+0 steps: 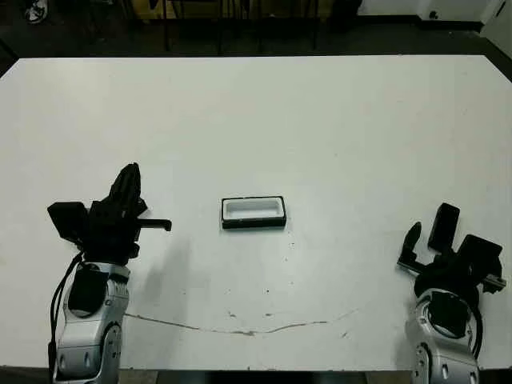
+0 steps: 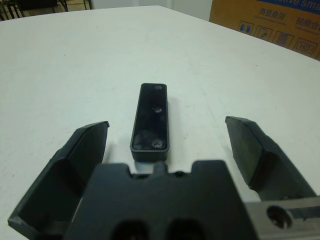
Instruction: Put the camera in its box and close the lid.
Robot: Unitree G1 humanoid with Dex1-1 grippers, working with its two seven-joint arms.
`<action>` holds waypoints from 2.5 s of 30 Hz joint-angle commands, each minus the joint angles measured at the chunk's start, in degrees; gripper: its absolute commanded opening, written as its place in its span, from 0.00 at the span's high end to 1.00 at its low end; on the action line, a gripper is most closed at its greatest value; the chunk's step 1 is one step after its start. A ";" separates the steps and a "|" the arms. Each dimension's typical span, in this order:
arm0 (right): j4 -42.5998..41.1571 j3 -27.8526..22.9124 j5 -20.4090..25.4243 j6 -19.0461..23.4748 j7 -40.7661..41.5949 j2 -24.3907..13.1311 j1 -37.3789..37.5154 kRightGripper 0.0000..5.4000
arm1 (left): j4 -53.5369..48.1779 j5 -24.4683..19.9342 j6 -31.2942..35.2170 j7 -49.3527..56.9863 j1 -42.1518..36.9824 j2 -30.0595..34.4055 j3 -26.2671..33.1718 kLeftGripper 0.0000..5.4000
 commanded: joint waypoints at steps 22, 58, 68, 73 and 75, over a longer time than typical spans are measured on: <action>4.28 -4.05 9.74 7.70 1.21 -0.17 -1.88 0.28 | 1.00 1.23 -0.29 -0.46 1.18 0.61 -0.27 1.00; -0.13 -0.77 8.50 0.95 10.33 -6.72 2.81 0.87 | 0.05 1.16 0.62 -0.14 1.69 0.65 -0.45 1.00; -8.67 1.30 15.40 -2.92 25.46 -15.40 0.37 0.87 | 0.12 1.41 0.47 -0.21 1.86 0.66 -0.74 1.00; -12.96 3.78 19.29 5.58 29.83 -21.74 -4.95 0.87 | 0.45 0.92 0.27 -0.46 1.85 0.50 -0.74 1.00; -11.79 4.85 20.89 6.62 33.64 -24.62 -8.16 0.87 | 0.31 0.50 0.59 -0.55 1.89 0.44 -0.72 1.00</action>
